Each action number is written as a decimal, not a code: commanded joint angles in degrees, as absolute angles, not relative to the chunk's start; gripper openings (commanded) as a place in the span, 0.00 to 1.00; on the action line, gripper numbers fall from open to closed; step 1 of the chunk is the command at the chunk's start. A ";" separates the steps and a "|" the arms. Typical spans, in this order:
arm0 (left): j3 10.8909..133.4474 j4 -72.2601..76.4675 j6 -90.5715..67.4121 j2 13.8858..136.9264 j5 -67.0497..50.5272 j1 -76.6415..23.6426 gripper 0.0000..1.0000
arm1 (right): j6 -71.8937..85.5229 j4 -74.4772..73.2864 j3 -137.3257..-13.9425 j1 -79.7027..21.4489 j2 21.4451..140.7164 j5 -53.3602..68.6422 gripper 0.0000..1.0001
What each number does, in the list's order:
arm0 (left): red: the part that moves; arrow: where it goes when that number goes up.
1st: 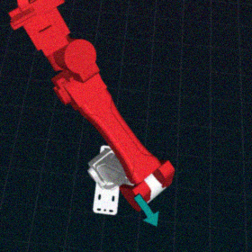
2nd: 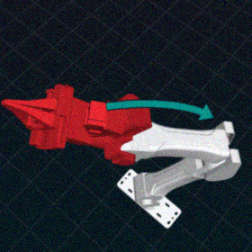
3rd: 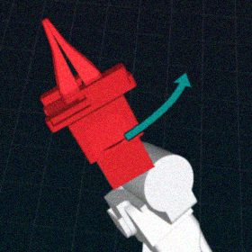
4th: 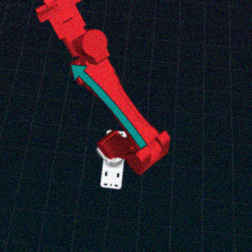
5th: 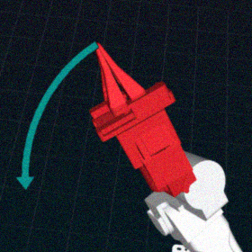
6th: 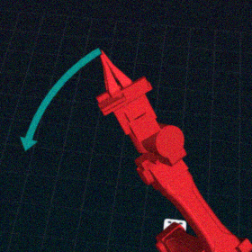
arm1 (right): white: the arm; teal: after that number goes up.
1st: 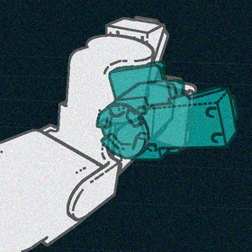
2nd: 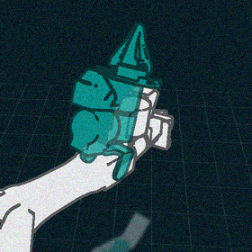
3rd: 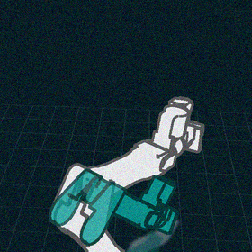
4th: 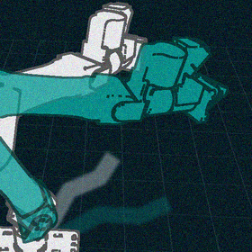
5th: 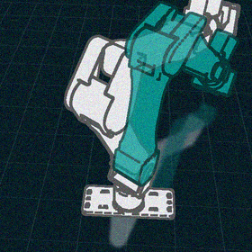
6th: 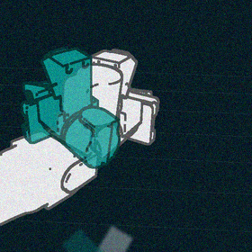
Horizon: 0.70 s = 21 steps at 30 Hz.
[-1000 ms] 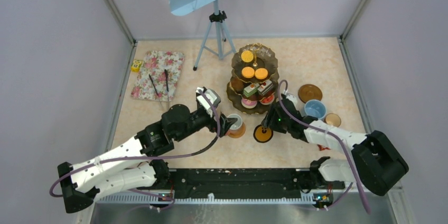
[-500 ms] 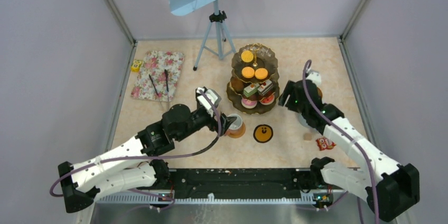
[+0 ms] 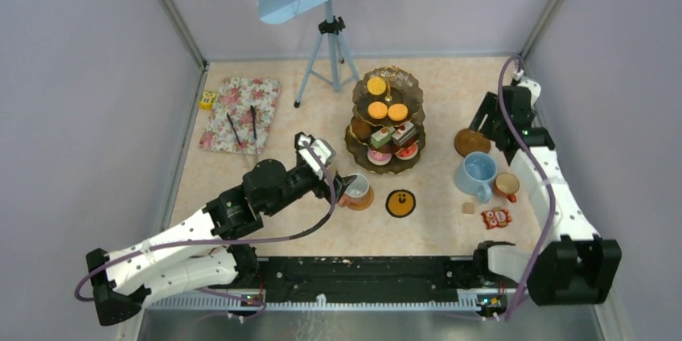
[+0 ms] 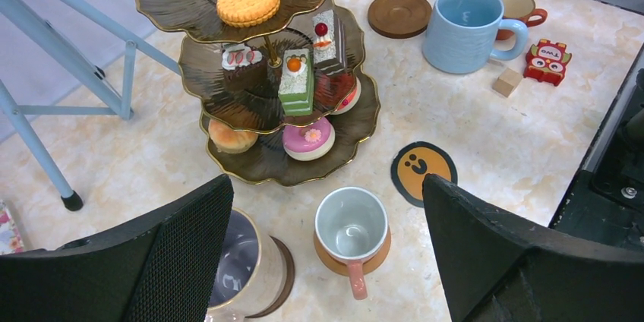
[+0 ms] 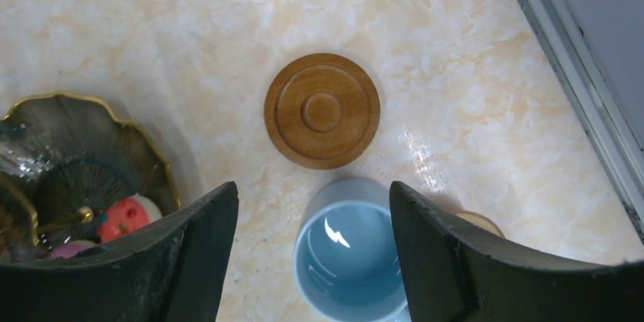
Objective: Serve the afternoon tea
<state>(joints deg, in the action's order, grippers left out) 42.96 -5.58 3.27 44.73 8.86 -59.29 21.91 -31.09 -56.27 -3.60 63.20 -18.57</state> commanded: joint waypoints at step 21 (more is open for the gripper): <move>41.23 -2.20 9.66 43.57 8.03 -57.86 0.99 | 28.70 -36.55 -47.47 25.18 67.97 -6.72 0.63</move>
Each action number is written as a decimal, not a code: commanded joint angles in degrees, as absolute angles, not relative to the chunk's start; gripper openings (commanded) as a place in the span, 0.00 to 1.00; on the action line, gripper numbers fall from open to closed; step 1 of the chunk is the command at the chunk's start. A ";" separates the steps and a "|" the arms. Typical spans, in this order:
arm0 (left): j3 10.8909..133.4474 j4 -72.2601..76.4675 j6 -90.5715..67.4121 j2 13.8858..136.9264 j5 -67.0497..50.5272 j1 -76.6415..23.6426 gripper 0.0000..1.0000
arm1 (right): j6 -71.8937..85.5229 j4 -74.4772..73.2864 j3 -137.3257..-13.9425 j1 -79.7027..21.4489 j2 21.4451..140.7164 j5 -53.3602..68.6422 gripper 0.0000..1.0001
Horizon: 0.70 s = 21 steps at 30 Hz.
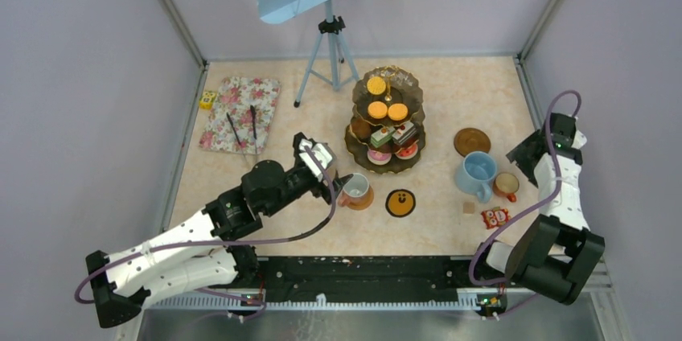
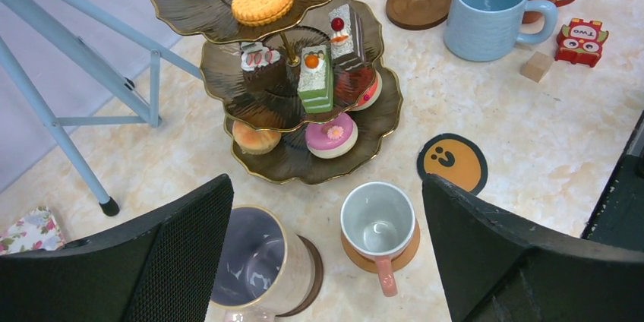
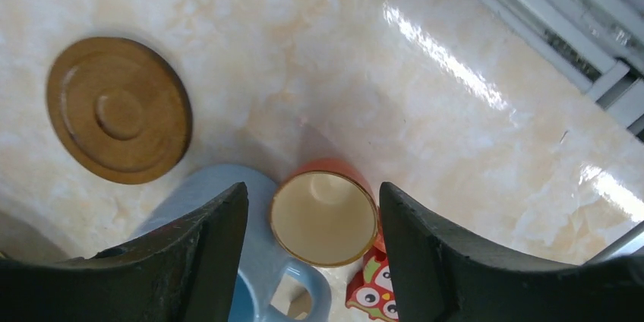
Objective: Serve the afternoon tea
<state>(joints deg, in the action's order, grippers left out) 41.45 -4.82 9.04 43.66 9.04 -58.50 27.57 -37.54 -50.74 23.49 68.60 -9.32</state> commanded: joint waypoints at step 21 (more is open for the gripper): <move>42.49 -3.40 9.14 44.69 9.00 -57.57 0.99 | 35.14 -28.01 -37.14 25.26 69.10 -9.54 0.44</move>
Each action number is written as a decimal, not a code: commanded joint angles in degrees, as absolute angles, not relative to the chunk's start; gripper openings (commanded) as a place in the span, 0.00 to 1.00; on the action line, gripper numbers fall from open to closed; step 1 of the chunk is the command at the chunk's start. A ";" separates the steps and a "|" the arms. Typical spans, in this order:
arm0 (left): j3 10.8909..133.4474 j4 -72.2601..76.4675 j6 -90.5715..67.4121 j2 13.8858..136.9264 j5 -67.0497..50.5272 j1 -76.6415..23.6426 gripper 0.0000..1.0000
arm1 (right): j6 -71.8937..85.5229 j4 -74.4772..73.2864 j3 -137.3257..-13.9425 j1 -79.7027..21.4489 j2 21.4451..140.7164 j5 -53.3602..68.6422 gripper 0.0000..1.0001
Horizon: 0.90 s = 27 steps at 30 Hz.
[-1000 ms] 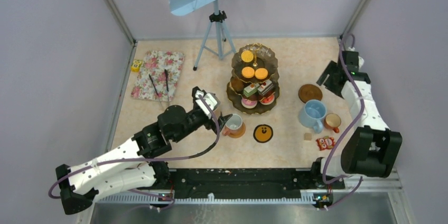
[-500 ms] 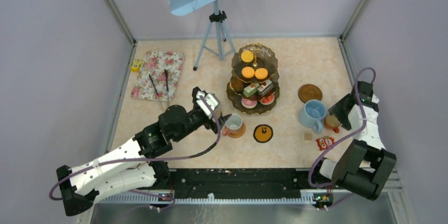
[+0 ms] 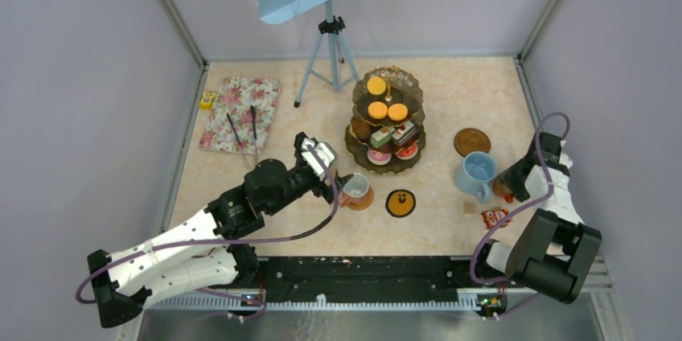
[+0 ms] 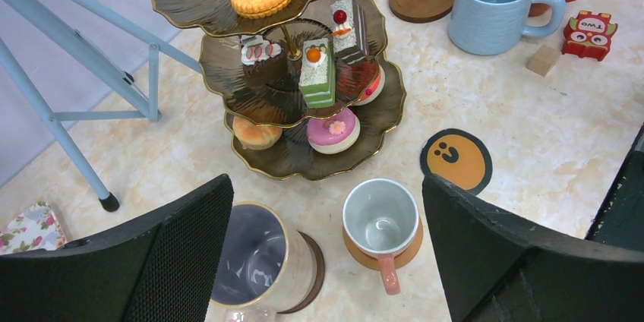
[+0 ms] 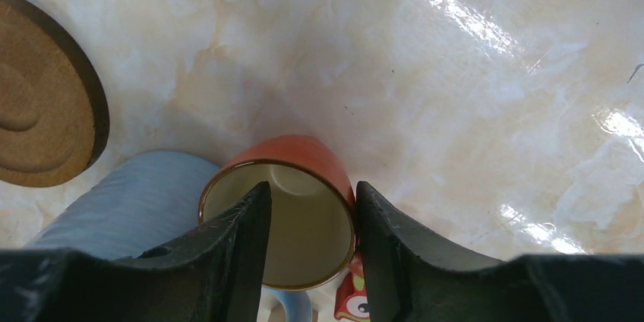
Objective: Serve the afternoon tea
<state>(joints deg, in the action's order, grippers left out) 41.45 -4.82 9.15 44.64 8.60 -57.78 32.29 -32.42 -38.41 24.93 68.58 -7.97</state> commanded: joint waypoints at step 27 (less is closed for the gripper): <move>45.09 -0.64 1.12 46.88 10.67 -57.56 0.99 | 33.24 -41.55 -62.50 14.03 56.16 2.84 0.00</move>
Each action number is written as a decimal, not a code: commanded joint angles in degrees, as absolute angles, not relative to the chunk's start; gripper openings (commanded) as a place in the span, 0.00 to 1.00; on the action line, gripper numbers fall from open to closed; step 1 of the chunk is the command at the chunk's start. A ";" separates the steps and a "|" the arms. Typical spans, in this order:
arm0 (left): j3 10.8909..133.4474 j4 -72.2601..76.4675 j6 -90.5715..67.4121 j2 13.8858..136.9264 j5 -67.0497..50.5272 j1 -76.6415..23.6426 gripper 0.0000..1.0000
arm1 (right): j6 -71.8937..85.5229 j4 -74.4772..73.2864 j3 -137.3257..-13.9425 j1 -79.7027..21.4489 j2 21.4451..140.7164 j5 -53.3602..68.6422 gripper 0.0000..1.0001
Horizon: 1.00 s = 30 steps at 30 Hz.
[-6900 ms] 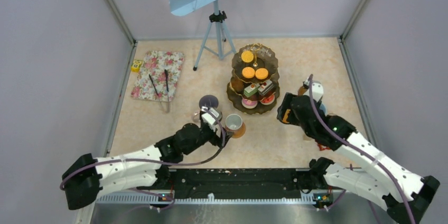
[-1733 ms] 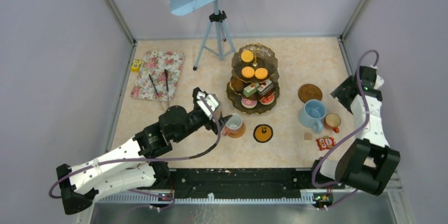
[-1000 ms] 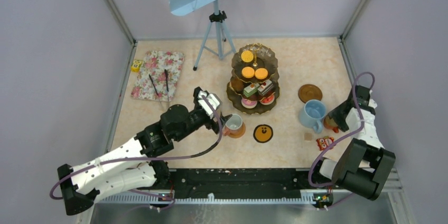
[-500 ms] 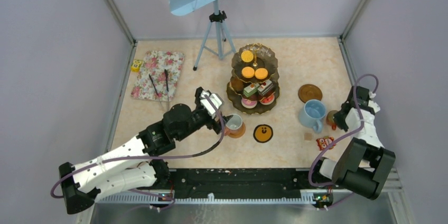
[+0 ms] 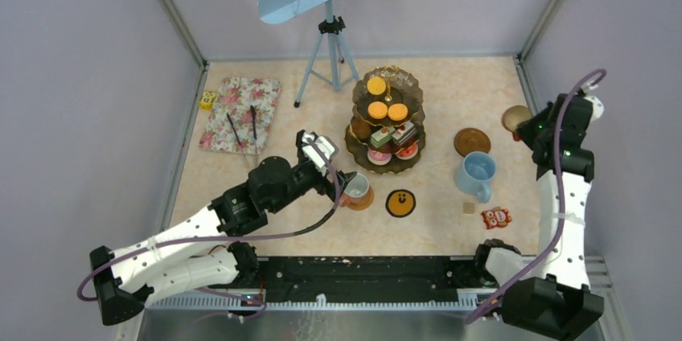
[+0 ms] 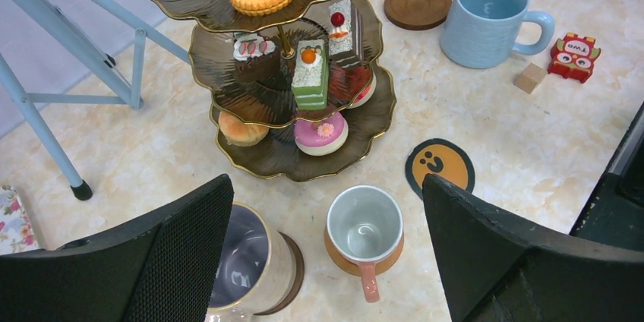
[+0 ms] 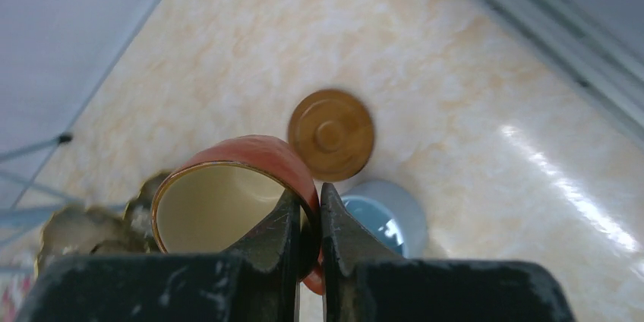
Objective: Serve the afternoon tea
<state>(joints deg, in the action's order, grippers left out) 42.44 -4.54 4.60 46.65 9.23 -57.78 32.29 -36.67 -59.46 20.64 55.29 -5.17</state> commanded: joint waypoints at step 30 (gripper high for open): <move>45.50 -5.08 -6.20 43.53 10.22 -57.57 0.99 | 92.27 -48.45 -47.65 -49.79 75.43 -19.52 0.00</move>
